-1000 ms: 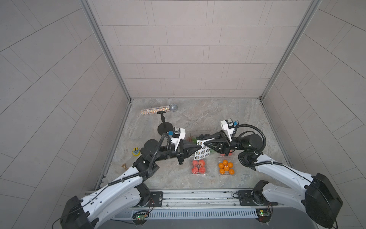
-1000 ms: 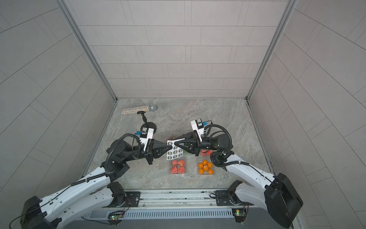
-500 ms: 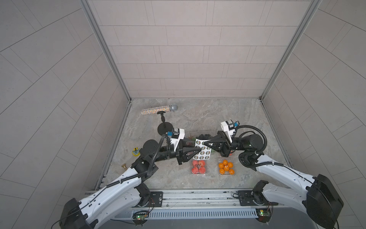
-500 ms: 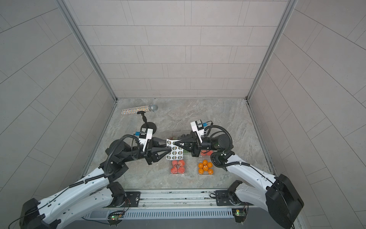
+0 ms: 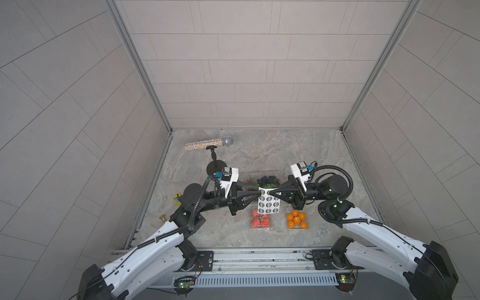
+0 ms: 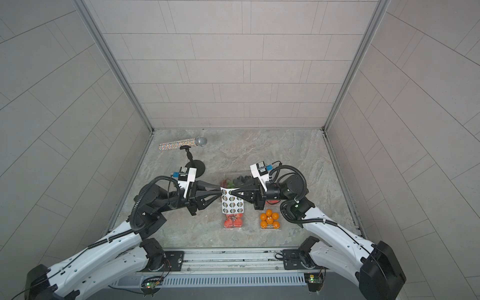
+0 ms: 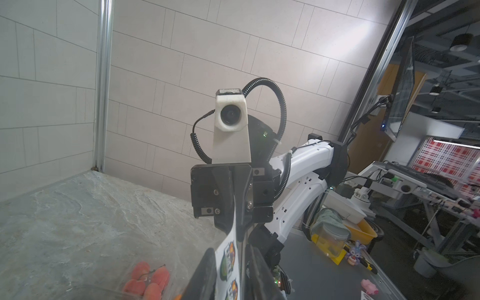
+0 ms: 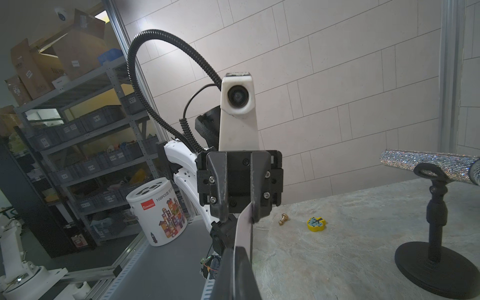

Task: Label fruit boxes
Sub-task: Tear off the label from the label sticker.

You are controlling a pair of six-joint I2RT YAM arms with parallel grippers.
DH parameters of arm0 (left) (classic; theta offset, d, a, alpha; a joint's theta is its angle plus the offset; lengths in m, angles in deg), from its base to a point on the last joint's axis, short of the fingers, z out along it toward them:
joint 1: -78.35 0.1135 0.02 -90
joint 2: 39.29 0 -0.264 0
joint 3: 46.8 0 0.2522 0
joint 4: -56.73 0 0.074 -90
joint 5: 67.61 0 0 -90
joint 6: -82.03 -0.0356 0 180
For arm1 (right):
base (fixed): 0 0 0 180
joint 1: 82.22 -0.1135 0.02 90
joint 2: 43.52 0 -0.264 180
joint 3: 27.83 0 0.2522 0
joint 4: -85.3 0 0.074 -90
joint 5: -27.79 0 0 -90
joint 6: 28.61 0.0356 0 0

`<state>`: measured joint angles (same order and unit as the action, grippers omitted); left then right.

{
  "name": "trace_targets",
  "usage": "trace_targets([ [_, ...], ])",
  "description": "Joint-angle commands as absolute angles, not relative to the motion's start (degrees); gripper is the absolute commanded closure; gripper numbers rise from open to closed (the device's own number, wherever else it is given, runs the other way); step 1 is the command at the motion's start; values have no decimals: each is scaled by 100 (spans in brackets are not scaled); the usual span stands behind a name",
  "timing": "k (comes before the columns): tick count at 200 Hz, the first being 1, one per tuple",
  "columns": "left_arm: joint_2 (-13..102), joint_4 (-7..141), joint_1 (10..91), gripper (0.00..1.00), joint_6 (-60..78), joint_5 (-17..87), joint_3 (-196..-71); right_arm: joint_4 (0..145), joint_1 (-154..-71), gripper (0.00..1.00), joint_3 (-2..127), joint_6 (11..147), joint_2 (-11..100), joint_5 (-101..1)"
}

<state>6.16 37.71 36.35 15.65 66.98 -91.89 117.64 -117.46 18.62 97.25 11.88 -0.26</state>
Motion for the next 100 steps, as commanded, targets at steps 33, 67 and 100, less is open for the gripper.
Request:
trace_targets([
  [33, 652, 3480, 3669, 62, 1591, 6953, -9207, 11997, -11769, 100, 2036, 9778, 1253, 113],
  [67, 703, 3287, 3677, 82, 1691, 7138, -9176, 12048, -11768, 100, 2048, 9784, 1311, 108],
  [100, 625, 3279, 3729, 92, 1710, 7111, -9098, 11981, -11759, 100, 2038, 9729, 1313, 74],
])
